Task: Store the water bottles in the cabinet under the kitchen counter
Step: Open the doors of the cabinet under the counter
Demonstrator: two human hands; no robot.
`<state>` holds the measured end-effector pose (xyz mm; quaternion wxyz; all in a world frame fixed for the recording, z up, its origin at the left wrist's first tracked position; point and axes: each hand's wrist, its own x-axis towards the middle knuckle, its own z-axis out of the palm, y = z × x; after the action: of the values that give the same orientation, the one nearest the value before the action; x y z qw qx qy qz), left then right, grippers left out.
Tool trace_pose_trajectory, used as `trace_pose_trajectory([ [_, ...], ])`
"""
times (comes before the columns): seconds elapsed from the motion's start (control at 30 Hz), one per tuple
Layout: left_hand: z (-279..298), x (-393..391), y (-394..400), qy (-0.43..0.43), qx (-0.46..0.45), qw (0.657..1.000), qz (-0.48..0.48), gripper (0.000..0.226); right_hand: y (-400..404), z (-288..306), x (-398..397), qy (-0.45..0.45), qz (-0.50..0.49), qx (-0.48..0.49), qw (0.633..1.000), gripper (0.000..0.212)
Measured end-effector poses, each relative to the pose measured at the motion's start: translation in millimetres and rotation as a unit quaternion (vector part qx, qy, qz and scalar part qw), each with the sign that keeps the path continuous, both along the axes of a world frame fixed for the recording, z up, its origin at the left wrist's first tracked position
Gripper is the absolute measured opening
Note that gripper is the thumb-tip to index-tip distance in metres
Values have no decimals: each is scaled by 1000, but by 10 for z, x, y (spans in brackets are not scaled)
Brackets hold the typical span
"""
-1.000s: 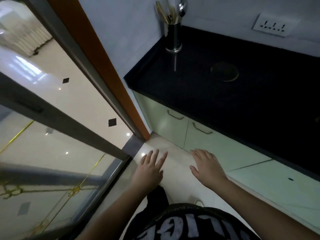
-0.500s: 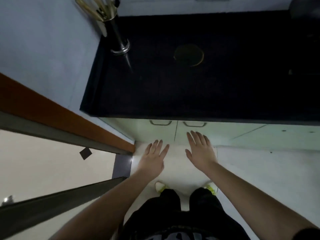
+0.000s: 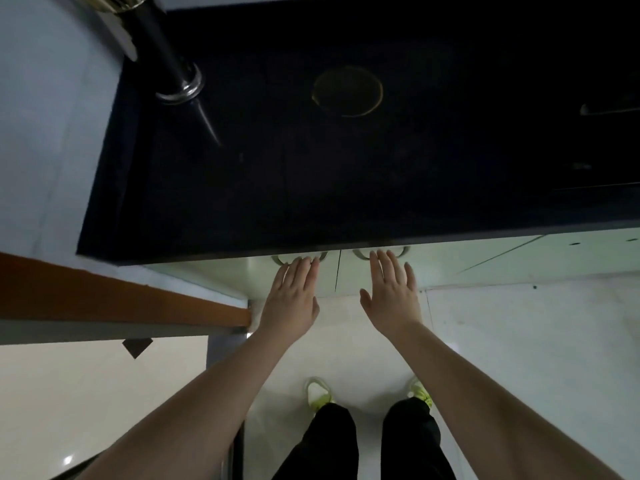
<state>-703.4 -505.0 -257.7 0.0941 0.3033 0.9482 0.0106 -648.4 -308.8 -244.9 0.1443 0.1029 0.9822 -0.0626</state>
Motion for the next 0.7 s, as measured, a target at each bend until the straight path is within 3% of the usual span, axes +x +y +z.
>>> trace_pose_trajectory([
  [0.33, 210, 171, 174, -45, -18, 995, 82, 57, 93, 133, 280, 24, -19, -63, 998, 52],
  [0.5, 381, 752, -81, -104, -24, 988, 109, 56, 126, 259, 826, -12, -11, -58, 998, 62],
  [0.7, 461, 1499, -441, -103, -52, 982, 151, 67, 425, 412, 1599, -32, 2, -43, 999, 81],
])
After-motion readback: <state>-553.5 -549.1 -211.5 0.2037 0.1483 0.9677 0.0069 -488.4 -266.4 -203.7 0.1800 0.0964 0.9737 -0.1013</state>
